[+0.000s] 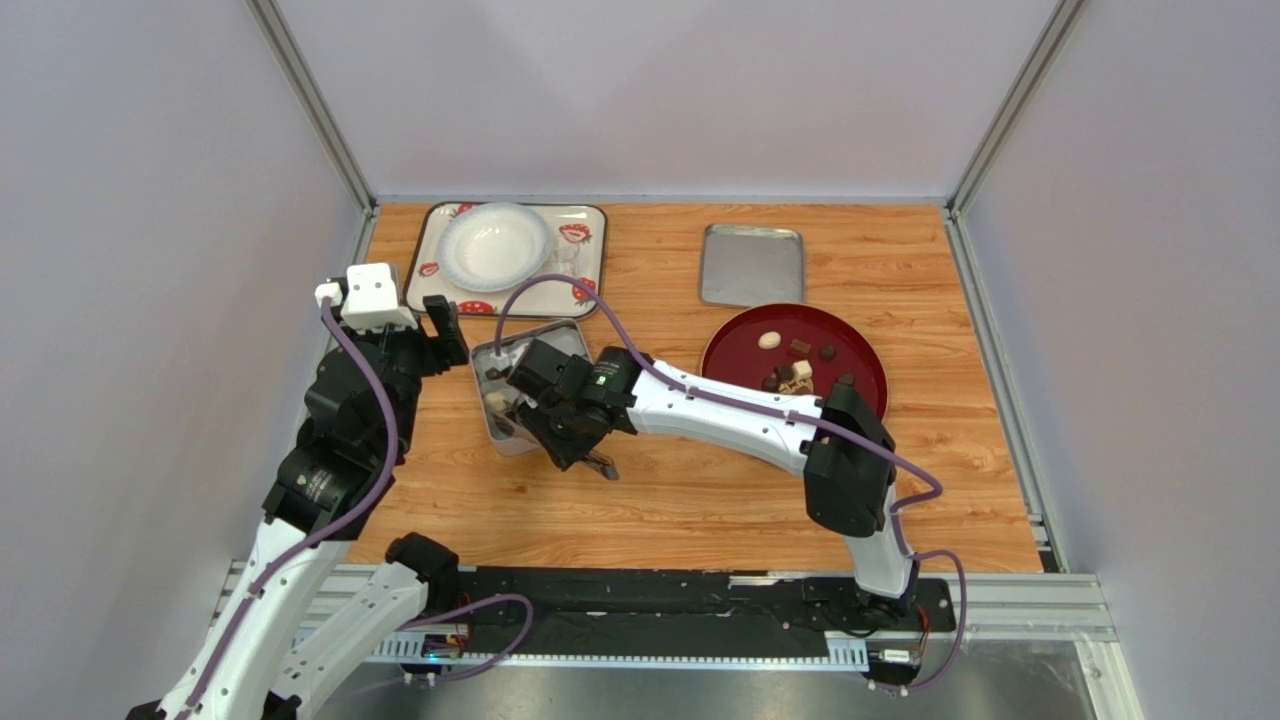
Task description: Pack the chocolate
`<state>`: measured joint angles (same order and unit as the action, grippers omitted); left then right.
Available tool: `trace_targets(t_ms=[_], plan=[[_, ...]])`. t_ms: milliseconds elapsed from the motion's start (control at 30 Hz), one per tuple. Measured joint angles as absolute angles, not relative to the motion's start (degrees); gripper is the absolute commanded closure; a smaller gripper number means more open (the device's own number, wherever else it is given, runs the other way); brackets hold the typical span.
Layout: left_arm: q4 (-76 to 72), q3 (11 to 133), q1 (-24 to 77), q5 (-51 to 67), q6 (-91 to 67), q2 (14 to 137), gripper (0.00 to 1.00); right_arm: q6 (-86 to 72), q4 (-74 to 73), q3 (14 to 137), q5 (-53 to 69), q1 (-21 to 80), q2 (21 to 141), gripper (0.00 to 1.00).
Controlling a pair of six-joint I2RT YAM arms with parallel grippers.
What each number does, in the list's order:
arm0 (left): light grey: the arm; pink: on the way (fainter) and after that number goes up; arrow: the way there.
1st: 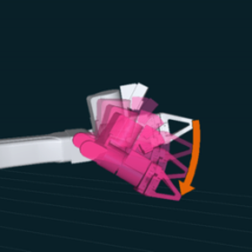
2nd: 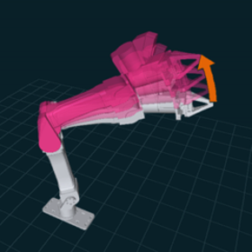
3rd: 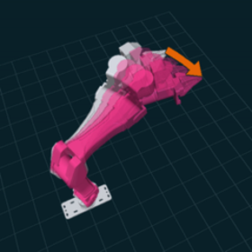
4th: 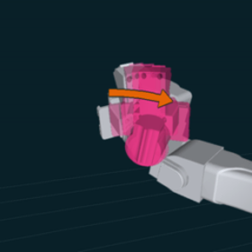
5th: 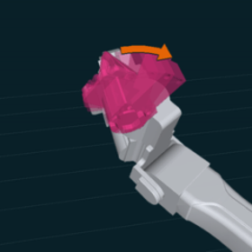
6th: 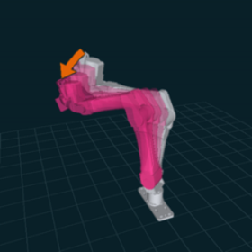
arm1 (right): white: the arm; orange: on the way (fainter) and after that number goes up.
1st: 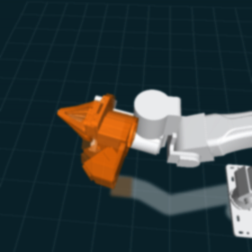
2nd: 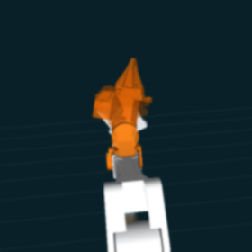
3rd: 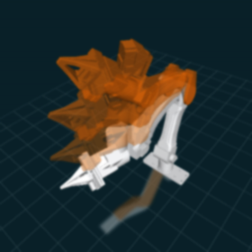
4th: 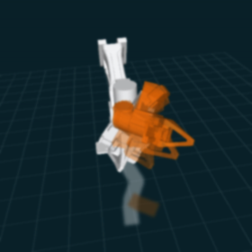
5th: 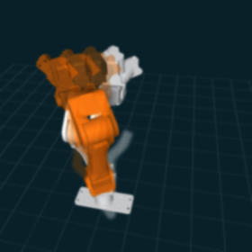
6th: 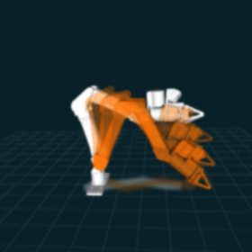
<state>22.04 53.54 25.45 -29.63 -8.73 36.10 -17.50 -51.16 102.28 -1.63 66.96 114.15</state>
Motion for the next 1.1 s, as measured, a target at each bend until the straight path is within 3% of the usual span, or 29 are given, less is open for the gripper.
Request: trace_targets(t_ms=[533, 833, 1100], plan=[[22.0, 53.5, 25.5, -29.6, -8.7, 36.1, 0.18, -17.5, -51.2, 102.3, -1.4, 67.4, 114.1, 0.60], [22.0, 53.5, 25.5, -29.6, -8.7, 36.1, 0.18, -17.5, -51.1, 102.3, -1.8, 67.5, 113.1, 0.65], [22.0, 53.5, 25.5, -29.6, -8.7, 36.1, 0.18, -17.8, -50.9, 100.5, -6.6, 67.4, 104.4, 0.66]])
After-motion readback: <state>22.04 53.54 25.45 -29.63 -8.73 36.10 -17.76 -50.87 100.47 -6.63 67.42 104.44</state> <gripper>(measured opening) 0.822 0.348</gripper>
